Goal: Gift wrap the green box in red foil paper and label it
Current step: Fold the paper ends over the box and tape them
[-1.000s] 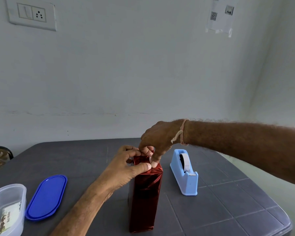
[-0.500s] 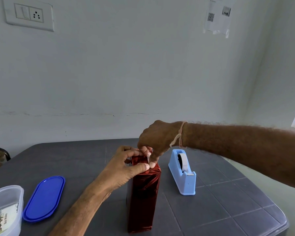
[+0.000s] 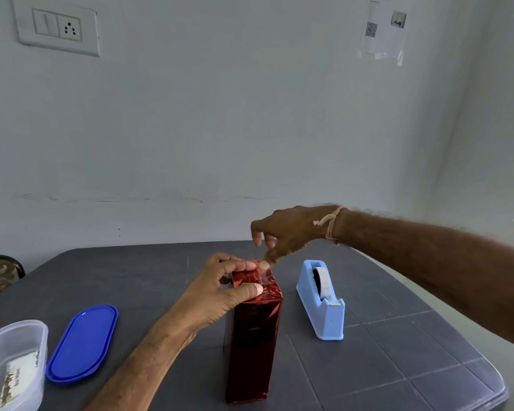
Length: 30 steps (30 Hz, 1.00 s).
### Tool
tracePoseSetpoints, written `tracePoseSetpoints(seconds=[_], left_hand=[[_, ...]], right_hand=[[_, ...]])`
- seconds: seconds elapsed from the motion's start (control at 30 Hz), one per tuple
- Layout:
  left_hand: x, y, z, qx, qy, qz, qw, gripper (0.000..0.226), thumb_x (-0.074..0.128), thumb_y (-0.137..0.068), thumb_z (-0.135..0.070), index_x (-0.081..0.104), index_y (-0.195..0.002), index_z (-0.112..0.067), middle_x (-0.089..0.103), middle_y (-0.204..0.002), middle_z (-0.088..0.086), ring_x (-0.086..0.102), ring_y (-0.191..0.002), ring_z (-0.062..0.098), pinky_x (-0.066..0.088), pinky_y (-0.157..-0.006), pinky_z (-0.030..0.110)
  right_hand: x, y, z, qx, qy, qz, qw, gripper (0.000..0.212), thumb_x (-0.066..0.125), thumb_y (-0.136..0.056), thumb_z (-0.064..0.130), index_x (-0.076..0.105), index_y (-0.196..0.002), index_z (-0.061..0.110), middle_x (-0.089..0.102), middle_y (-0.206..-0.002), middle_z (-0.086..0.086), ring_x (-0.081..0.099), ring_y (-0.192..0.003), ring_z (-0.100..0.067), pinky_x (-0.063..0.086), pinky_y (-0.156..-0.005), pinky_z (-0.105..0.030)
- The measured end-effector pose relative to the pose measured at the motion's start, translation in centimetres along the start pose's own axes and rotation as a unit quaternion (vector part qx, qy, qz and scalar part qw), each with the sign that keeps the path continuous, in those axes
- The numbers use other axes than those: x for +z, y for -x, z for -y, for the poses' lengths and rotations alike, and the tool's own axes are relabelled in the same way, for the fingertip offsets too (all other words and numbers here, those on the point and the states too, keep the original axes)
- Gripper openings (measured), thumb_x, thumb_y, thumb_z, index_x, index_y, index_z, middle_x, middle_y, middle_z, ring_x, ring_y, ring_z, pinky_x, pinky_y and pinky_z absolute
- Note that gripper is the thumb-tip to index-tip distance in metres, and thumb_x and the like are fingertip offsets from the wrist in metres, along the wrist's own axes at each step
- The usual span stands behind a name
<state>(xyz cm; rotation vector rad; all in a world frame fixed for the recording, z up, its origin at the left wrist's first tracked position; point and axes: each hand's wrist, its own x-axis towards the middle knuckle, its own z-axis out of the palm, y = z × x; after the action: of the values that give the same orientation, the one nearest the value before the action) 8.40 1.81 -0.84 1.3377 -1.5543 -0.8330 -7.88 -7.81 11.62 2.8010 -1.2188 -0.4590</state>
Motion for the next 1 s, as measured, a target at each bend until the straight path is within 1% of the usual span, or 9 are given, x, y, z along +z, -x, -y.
tracePoseSetpoints(seconds=[0.07,0.13,0.3,0.37,0.47,0.57,0.7,0.9,1.0], left_hand=[[0.0,0.1,0.0,-0.004,0.005,0.0,1.0,0.041,0.082,-0.082,-0.032,0.068,-0.12,-0.035,0.046,-0.125,-0.019,0.048,-0.115,-0.003,0.039,-0.1,0.025],[-0.1,0.1,0.1,-0.006,0.002,0.0,1.0,0.041,0.082,-0.082,-0.032,0.068,-0.119,-0.037,0.045,-0.125,-0.019,0.049,-0.116,0.0,0.04,-0.104,0.03],[-0.2,-0.1,0.2,-0.002,-0.007,0.001,1.0,0.041,0.083,-0.081,-0.031,0.069,-0.119,-0.037,0.046,-0.126,-0.019,0.05,-0.116,0.003,0.04,-0.087,0.015],[-0.2,-0.1,0.2,-0.001,-0.008,0.004,1.0,0.04,0.082,-0.082,-0.032,0.068,-0.119,-0.038,0.046,-0.126,-0.02,0.049,-0.116,0.003,0.04,-0.087,0.016],[-0.3,-0.2,0.3,-0.002,-0.007,0.007,1.0,0.039,0.082,-0.082,-0.034,0.068,-0.118,-0.041,0.045,-0.127,-0.021,0.049,-0.118,0.004,0.042,-0.098,0.027],[-0.3,-0.3,0.4,-0.002,-0.014,0.007,1.0,0.039,0.081,-0.082,-0.036,0.068,-0.118,-0.044,0.045,-0.127,-0.021,0.048,-0.118,0.004,0.041,-0.099,0.028],[-0.3,-0.4,0.5,-0.002,-0.024,0.011,1.0,0.04,0.081,-0.083,-0.035,0.067,-0.119,-0.043,0.044,-0.127,-0.019,0.047,-0.116,0.005,0.041,-0.091,0.023],[-0.3,-0.7,0.6,-0.006,-0.028,0.014,0.999,0.042,0.083,-0.079,-0.04,0.069,-0.119,-0.046,0.044,-0.128,-0.019,0.048,-0.118,0.007,0.043,-0.104,0.033],[-0.3,-0.6,0.6,-0.003,-0.031,0.011,0.999,0.042,0.084,-0.078,-0.041,0.07,-0.117,-0.045,0.045,-0.128,-0.018,0.049,-0.119,0.008,0.043,-0.105,0.033]], right_hand=[[0.6,0.1,-0.9,0.01,-0.034,-0.032,0.999,0.063,0.068,-0.084,0.067,0.053,-0.13,0.027,0.065,-0.115,0.006,0.059,-0.109,-0.018,0.042,-0.086,-0.033],[1.8,0.2,-1.4,0.02,-0.073,-0.041,0.996,0.063,0.067,-0.083,0.069,0.053,-0.128,0.027,0.067,-0.114,0.005,0.061,-0.106,-0.017,0.044,-0.086,-0.033],[5.1,0.2,-2.0,0.031,-0.176,-0.058,0.982,0.067,0.069,-0.078,0.074,0.053,-0.125,0.028,0.068,-0.11,0.006,0.063,-0.105,-0.015,0.051,-0.092,-0.035],[6.0,0.2,-2.0,0.036,-0.22,-0.079,0.972,0.07,0.069,-0.075,0.076,0.054,-0.124,0.028,0.067,-0.11,0.006,0.063,-0.104,-0.014,0.053,-0.093,-0.037],[6.9,0.0,-2.0,0.05,-0.268,-0.102,0.957,0.07,0.071,-0.075,0.074,0.054,-0.123,0.027,0.065,-0.108,0.007,0.062,-0.1,-0.012,0.053,-0.087,-0.032],[7.7,-0.4,-2.2,0.06,-0.32,-0.121,0.938,0.067,0.075,-0.074,0.07,0.055,-0.12,0.027,0.064,-0.106,0.006,0.063,-0.096,-0.011,0.053,-0.082,-0.031],[8.4,-0.4,-1.7,0.074,-0.399,-0.117,0.906,0.057,0.077,-0.079,0.06,0.055,-0.118,0.026,0.067,-0.11,-0.001,0.065,-0.091,-0.011,0.052,-0.075,-0.033],[9.2,0.0,-0.9,0.11,-0.506,-0.076,0.852,0.05,0.077,-0.082,0.053,0.055,-0.12,0.029,0.065,-0.122,0.005,0.068,-0.106,-0.014,0.058,-0.091,-0.046],[9.4,0.7,-1.0,0.112,-0.539,-0.066,0.832,0.059,0.08,-0.08,0.05,0.053,-0.129,0.032,0.065,-0.119,0.007,0.068,-0.107,-0.014,0.059,-0.093,-0.048]])
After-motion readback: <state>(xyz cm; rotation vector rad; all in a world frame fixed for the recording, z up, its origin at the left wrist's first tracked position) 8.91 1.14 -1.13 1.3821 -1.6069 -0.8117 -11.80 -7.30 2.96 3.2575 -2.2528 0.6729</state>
